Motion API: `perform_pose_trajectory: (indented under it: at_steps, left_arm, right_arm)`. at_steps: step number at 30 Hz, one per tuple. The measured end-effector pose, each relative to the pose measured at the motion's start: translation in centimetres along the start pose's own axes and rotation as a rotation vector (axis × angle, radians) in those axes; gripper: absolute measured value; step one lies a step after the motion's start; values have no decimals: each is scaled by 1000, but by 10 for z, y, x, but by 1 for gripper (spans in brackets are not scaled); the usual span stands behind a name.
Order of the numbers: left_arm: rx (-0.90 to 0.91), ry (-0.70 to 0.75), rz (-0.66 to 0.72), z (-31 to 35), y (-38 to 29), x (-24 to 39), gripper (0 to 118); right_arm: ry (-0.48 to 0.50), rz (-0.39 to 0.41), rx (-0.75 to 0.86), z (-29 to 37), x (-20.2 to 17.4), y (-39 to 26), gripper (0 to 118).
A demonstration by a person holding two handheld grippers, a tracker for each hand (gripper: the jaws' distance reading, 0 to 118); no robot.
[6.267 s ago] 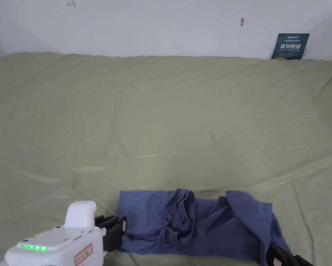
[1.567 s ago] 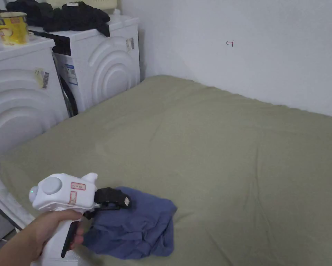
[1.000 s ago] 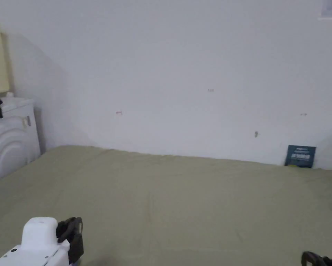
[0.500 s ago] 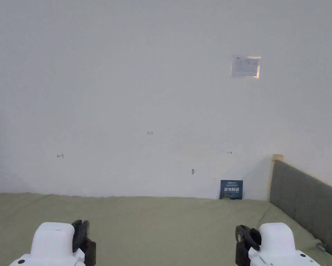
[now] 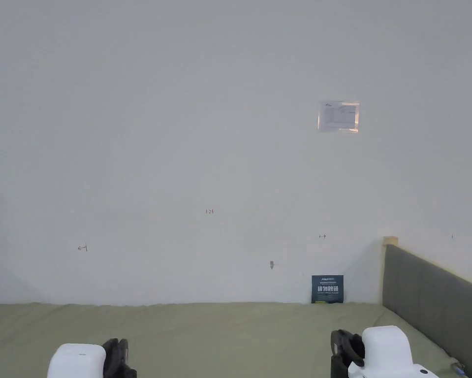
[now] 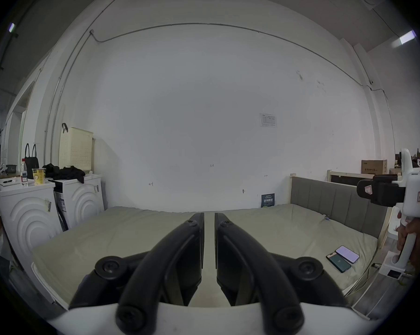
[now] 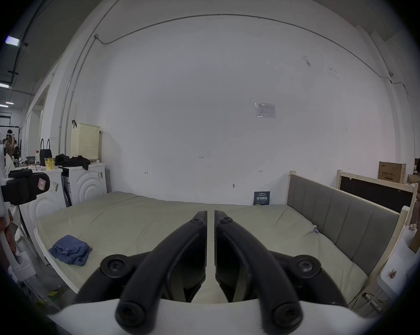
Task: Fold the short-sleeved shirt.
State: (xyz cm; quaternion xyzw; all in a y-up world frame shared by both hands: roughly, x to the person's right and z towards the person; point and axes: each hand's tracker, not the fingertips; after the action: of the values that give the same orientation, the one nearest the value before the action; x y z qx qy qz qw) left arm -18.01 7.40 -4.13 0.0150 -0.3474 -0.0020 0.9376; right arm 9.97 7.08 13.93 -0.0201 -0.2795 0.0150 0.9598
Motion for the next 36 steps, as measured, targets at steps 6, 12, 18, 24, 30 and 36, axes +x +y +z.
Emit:
perform_pose_trajectory:
  at_steps: [6, 12, 18, 24, 30, 36]
  left_arm:
    - [-9, -7, -7, -2, -1, 4, 9]
    - [-15, 3, -15, -4, -2, 6, 46]
    - [-28, -3, -23, -13, -5, 12, 79]
    - [-49, 15, -49, -23, -13, 16, 118]
    - [-72, 0, -11, -26, -18, 14, 118]
    - [-87, -2, 0, -26, -20, 12, 118]
  right_arm:
    - [2, 3, -3, 0, -1, -2, 10]
    - [2, 7, -9, 0, -2, -1, 56]
    - [1, 7, -24, -2, -4, 0, 96]
    - [12, -37, -42, -4, -4, 1, 114]
    - [2, 21, -78, -4, -13, 0, 114]
    - [15, -92, -103, -3, -11, 7, 114]
